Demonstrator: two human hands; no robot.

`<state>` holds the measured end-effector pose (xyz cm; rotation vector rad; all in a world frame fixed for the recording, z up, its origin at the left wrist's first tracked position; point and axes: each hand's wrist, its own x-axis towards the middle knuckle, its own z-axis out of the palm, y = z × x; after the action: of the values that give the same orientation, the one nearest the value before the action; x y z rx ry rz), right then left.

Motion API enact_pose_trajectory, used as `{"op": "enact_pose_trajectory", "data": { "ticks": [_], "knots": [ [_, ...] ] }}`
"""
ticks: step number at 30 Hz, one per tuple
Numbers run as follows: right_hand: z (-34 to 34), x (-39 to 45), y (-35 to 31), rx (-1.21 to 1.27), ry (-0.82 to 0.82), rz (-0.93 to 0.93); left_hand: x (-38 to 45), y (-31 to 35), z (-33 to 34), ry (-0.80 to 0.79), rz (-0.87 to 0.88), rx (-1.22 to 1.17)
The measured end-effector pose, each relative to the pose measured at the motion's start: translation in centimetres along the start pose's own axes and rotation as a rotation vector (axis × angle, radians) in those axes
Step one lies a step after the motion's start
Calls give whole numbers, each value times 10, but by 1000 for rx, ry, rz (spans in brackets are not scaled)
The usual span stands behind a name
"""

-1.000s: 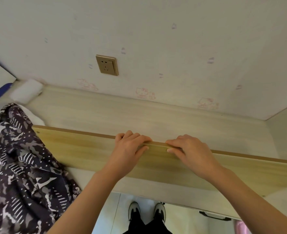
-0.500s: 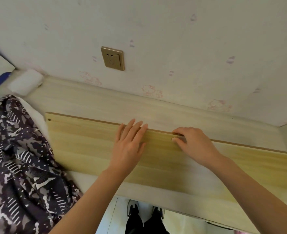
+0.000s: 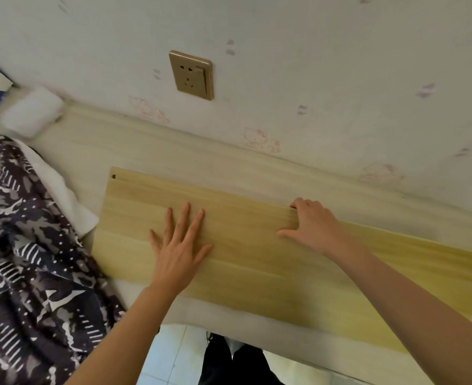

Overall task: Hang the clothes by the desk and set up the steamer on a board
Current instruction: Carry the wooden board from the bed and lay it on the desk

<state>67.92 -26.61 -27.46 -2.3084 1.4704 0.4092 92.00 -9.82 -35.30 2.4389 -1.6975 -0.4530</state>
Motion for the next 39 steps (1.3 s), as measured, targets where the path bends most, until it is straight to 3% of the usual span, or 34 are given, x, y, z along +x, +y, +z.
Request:
{"op": "enact_pose_trajectory", "data": {
  "ticks": [16,28,35,39],
  "knots": [
    [44,30,2,85,-159,66,9,-12,35,-71,-87,57],
    [49,35,-1,83,-139,53,11,-14,38,-65,-104,72],
    [33,43,-5,150,40,-6,14,-15,41,-76,-152,53],
    [51,22,4,58,-18,-24,14,-15,41,-84,-145,60]
  ]
}}
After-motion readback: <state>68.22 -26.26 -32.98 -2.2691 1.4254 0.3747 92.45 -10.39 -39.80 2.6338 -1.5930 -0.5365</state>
